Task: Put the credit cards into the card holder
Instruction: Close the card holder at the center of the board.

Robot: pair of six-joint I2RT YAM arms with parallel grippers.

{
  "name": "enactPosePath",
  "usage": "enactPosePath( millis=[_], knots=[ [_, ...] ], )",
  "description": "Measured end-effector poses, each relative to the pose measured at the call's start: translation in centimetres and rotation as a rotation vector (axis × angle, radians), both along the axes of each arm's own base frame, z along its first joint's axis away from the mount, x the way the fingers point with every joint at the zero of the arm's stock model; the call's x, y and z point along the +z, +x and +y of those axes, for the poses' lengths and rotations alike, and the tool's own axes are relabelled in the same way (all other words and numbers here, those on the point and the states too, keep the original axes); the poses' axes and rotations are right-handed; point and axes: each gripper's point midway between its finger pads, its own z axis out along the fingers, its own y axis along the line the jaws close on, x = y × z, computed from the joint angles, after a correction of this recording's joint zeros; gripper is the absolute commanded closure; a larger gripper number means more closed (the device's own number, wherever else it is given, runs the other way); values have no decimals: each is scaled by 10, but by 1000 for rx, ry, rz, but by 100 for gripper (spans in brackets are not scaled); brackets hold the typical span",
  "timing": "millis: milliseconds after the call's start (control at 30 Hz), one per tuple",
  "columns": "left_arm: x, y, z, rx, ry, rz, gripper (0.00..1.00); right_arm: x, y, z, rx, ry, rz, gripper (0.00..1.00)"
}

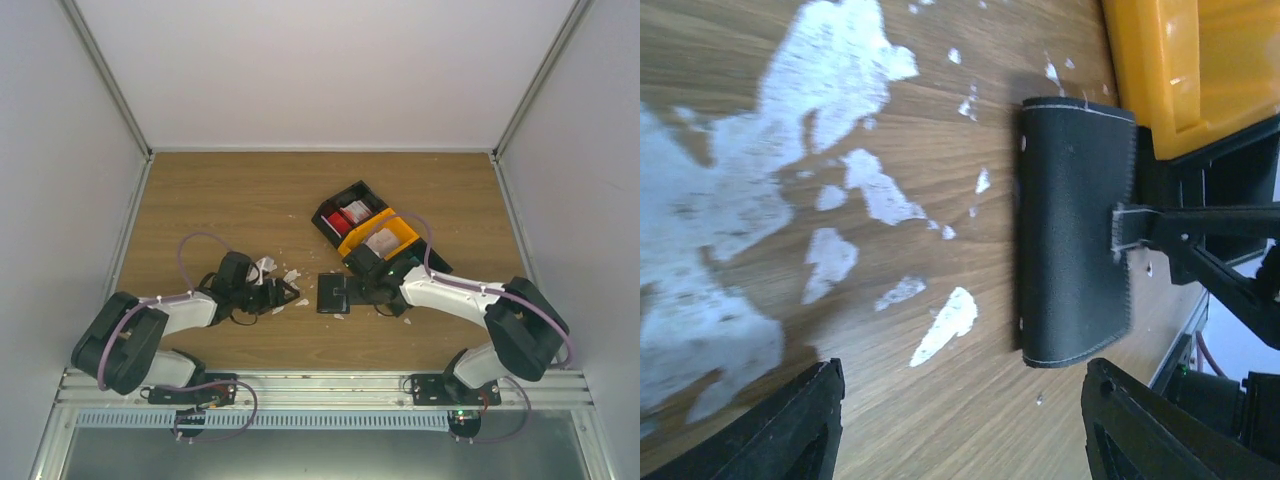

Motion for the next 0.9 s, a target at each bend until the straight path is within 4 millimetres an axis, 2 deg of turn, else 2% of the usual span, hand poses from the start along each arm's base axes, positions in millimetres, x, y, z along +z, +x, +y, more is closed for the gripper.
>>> enactPosePath(
  millis=[133,167,233,300,400,633,800,900],
  knots=[
    [1,-1,-16,-53,-3,-6,34,-6,-2,-12,-10,-66,12,79],
    [2,-1,-22,-70,-4,-6,34,-4,-1,-12,-5,-73,5,71],
    [4,0,-32,-100,-7,-11,36,2,3,-9,3,-73,-10,62],
    [7,1,-42,-135,-10,-22,40,7,7,-6,2,-61,-22,57],
    [9,4,-55,-173,-10,-37,52,18,10,-3,12,-39,-51,55],
    [-9,7,-62,-208,20,-6,62,42,19,-2,1,-17,-119,56],
    [-11,9,-70,-223,23,-2,66,50,23,11,40,34,-143,69],
    [-12,9,-72,-226,29,-1,67,42,23,24,82,60,-124,73]
  ],
)
